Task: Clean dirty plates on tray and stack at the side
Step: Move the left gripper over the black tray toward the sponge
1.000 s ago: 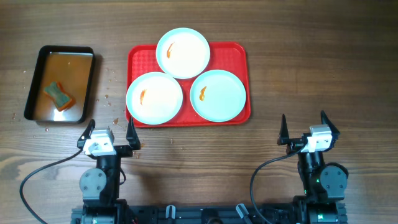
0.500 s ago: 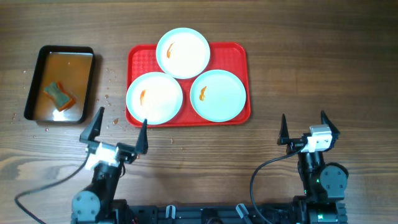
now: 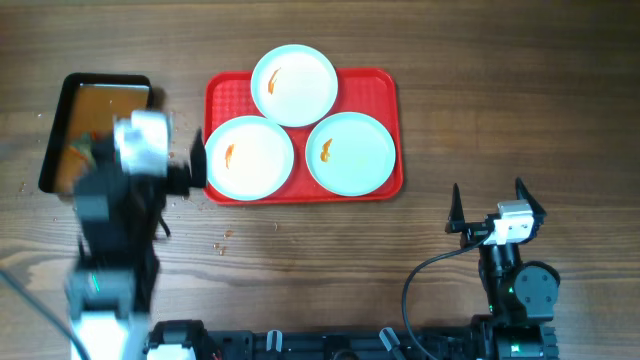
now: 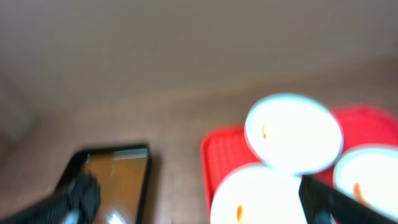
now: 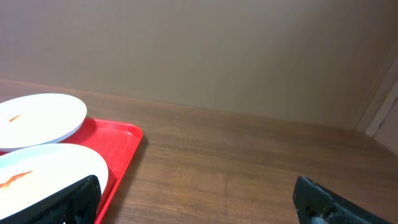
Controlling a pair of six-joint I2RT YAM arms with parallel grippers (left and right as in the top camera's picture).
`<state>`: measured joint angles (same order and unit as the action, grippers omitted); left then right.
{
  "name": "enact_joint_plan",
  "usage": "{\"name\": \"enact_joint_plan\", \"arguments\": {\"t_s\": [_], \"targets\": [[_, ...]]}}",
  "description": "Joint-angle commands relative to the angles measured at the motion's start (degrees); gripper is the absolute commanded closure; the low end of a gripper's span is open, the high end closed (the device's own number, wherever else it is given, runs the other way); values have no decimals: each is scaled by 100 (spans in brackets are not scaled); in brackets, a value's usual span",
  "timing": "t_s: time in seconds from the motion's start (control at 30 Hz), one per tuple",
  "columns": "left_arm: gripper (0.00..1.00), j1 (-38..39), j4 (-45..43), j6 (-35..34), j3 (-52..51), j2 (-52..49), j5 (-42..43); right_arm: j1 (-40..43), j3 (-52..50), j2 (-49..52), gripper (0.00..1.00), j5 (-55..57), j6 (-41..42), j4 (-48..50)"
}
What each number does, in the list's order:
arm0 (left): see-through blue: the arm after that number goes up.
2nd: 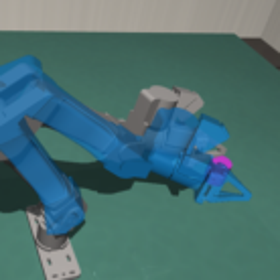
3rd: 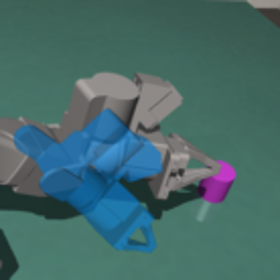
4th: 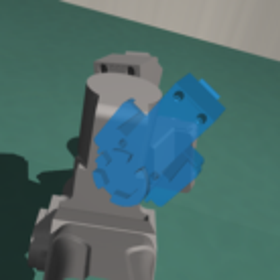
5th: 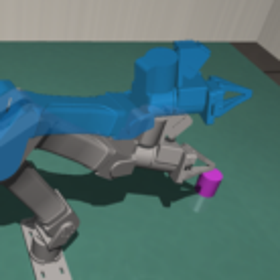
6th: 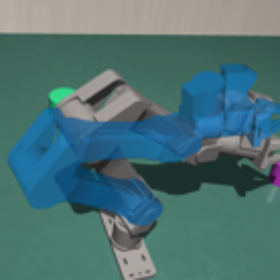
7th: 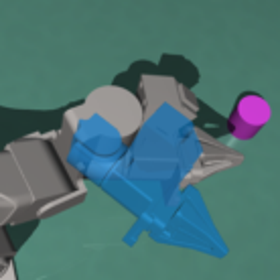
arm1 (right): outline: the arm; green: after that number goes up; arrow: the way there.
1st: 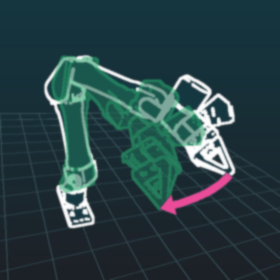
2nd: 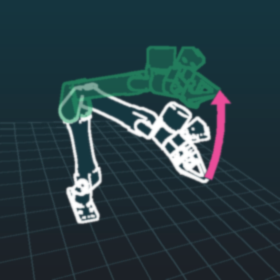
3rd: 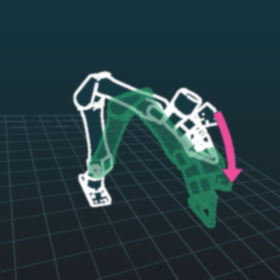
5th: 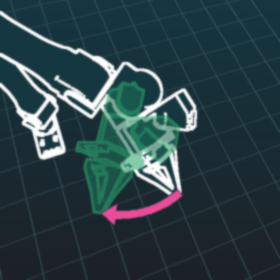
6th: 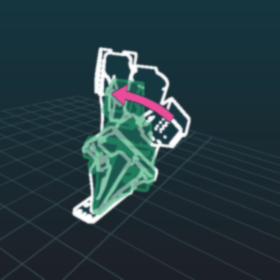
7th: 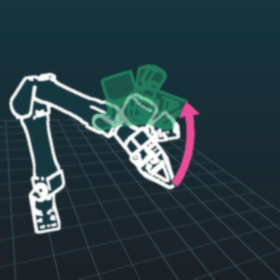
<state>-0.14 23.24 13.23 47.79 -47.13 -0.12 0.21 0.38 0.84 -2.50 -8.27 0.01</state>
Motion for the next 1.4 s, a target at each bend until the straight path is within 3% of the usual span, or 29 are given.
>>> {"name": "enact_joint_plan", "arguments": {"t_s": [0.0,0.03,0.1,0.2,0.37,0.5,0.6,0.7,0.83,1.07,1.2,1.23,1.37], "targets": [[0,-72,1145,-74,1657,-1716,254,31,-9,-4,0,59,-74,17],[0,-72,1436,-177,1971,-2135,549,31,-9,-4,0,59,-72,17],[0,-94,1526,-413,2216,-2653,345,31,-9,-4,0,59,-72,17],[0,-439,1718,-1692,2745,-3324,-308,31,-9,-4,0,59,-72,20],[0,-2094,3003,-1895,4503,-4551,798,31,-9,-4,0,59,-74,17],[0,-2946,2994,-2500,4592,-4881,1878,31,-9,-4,0,59,-74,17],[0,-3329,3110,-2949,4592,-4999,2070,31,-9,-4,0,59,-72,17],[0,-3469,3010,-3047,4592,-5036,1880,31,-9,-4,0,59,-72,17],[0,-3462,2708,-3827,4592,-5359,553,31,-9,-4,0,59,-72,17],[0,-3449,2492,-3982,4592,-5862,756,31,-9,-4,0,59,-74,17],[0,-3289,2514,-3901,4592,-6168,387,31,-9,-4,0,59,-74,17],[13,-3254,2520,-3904,4590,-6391,389,31,-9,-4,0,59,-72,17],[21,-3117,2522,-3901,4590,-7029,389,31,-9,-4,0,59,-72,17]]}}
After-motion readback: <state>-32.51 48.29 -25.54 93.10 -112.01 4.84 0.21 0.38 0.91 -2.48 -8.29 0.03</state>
